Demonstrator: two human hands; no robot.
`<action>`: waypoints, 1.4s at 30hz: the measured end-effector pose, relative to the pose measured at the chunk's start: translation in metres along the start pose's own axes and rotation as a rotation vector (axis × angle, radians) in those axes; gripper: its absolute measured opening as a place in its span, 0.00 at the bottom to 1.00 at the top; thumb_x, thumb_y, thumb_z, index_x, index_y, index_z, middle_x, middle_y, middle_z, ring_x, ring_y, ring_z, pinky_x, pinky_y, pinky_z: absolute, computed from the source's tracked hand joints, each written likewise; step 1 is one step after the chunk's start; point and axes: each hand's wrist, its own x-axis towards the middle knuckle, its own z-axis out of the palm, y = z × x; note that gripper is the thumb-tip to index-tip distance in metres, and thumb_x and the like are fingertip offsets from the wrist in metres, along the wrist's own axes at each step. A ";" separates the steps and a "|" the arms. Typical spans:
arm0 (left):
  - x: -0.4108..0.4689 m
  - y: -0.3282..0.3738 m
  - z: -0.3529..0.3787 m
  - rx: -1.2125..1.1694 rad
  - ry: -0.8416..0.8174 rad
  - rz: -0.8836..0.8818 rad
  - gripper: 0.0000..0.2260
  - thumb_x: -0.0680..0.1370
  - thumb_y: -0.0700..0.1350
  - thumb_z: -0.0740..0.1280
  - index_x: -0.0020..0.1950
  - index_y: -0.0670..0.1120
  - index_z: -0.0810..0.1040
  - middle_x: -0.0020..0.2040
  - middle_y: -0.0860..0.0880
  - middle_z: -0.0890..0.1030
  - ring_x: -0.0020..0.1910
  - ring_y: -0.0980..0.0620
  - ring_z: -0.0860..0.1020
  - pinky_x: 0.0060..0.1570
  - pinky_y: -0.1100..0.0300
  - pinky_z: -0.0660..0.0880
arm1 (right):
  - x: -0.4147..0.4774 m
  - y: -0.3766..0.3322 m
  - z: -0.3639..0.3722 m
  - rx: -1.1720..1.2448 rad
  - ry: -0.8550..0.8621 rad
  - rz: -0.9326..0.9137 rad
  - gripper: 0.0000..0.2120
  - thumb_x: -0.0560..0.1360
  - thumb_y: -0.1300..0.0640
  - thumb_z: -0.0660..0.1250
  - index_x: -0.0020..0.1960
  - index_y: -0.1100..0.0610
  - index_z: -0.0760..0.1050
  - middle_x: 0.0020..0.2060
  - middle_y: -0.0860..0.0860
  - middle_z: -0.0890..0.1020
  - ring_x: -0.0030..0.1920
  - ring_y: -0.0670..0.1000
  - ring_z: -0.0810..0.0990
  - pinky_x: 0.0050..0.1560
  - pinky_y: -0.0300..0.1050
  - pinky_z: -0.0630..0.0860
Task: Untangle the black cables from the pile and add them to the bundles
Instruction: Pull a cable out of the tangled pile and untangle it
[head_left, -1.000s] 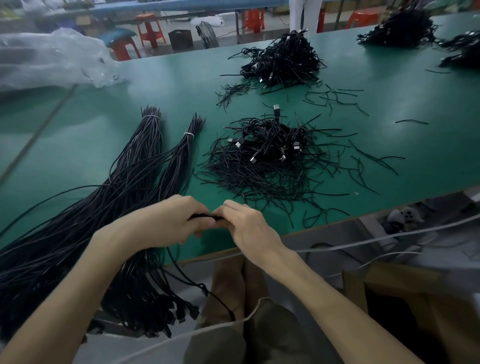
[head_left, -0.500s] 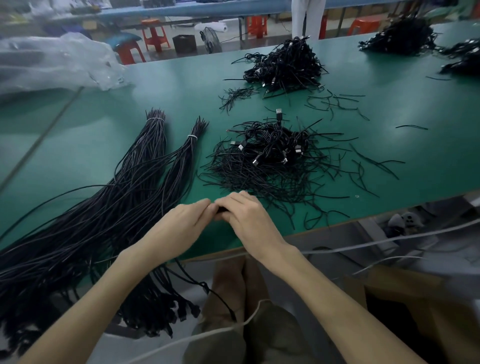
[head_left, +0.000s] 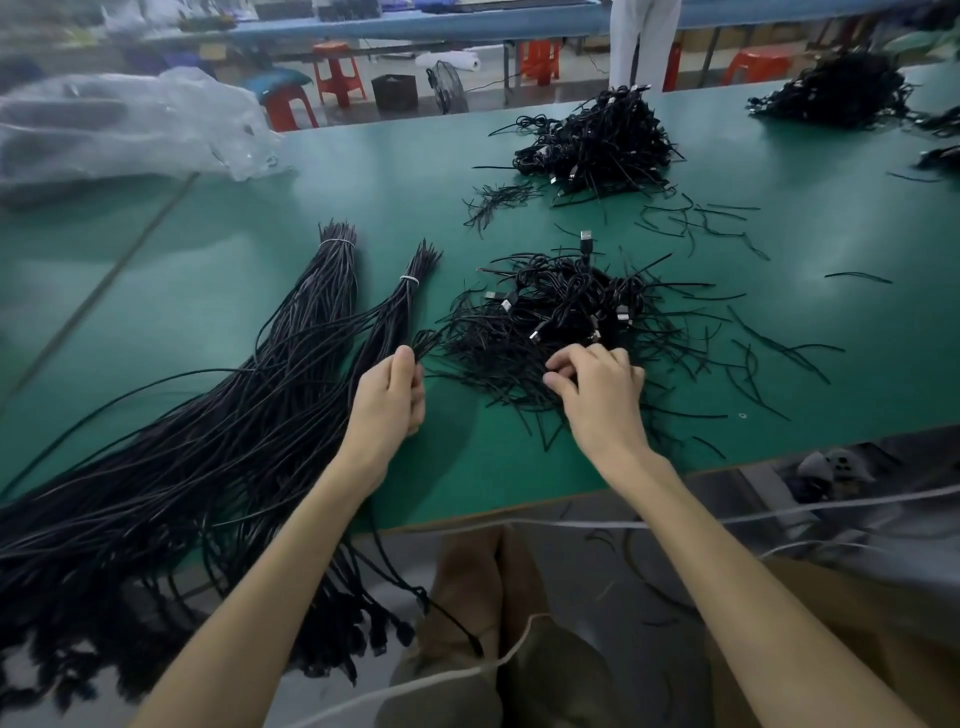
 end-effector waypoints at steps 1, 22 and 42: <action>0.000 -0.002 0.000 -0.010 0.002 0.001 0.20 0.88 0.52 0.53 0.39 0.45 0.63 0.30 0.53 0.60 0.26 0.52 0.56 0.25 0.61 0.57 | 0.000 0.001 0.002 0.024 0.011 -0.004 0.05 0.81 0.53 0.69 0.55 0.50 0.80 0.49 0.47 0.80 0.58 0.54 0.71 0.56 0.49 0.60; -0.008 0.000 0.006 -0.014 -0.039 0.024 0.18 0.89 0.52 0.52 0.42 0.44 0.64 0.32 0.51 0.59 0.28 0.52 0.56 0.27 0.62 0.58 | -0.006 0.002 -0.017 0.527 0.316 0.034 0.04 0.80 0.58 0.71 0.54 0.51 0.80 0.45 0.42 0.81 0.52 0.47 0.80 0.63 0.60 0.74; -0.007 0.004 0.012 0.058 -0.054 0.034 0.18 0.88 0.51 0.52 0.43 0.43 0.67 0.29 0.56 0.63 0.27 0.56 0.59 0.27 0.64 0.60 | -0.009 -0.014 -0.015 0.130 0.451 -0.456 0.07 0.80 0.60 0.68 0.57 0.61 0.78 0.46 0.53 0.82 0.47 0.52 0.78 0.56 0.43 0.70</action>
